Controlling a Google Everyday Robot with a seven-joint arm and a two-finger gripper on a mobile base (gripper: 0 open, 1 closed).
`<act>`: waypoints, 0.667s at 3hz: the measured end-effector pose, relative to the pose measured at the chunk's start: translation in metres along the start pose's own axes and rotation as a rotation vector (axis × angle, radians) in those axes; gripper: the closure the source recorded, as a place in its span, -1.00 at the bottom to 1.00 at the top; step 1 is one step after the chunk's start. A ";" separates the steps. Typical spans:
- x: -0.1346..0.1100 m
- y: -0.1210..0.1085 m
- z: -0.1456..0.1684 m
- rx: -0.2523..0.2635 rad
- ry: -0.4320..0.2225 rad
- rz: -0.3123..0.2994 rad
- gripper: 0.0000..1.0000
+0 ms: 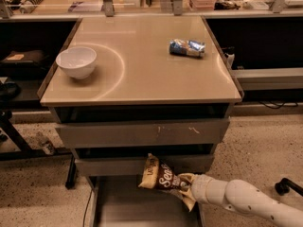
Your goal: Place brown chip bag into bottom drawer
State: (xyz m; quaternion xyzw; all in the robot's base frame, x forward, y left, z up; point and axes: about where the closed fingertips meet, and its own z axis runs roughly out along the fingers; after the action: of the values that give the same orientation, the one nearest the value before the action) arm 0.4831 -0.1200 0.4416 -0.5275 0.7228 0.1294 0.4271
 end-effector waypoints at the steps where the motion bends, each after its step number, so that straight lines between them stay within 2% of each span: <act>1: -0.008 0.003 0.002 -0.004 -0.013 -0.033 1.00; 2: 0.010 0.036 0.032 -0.055 0.006 -0.092 1.00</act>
Offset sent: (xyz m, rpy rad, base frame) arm -0.0353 0.0550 -0.0942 -0.1044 -0.0123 0.1861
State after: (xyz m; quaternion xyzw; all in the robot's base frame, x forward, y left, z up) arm 0.4666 -0.0914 0.4053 -0.5720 0.6953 0.1282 0.4159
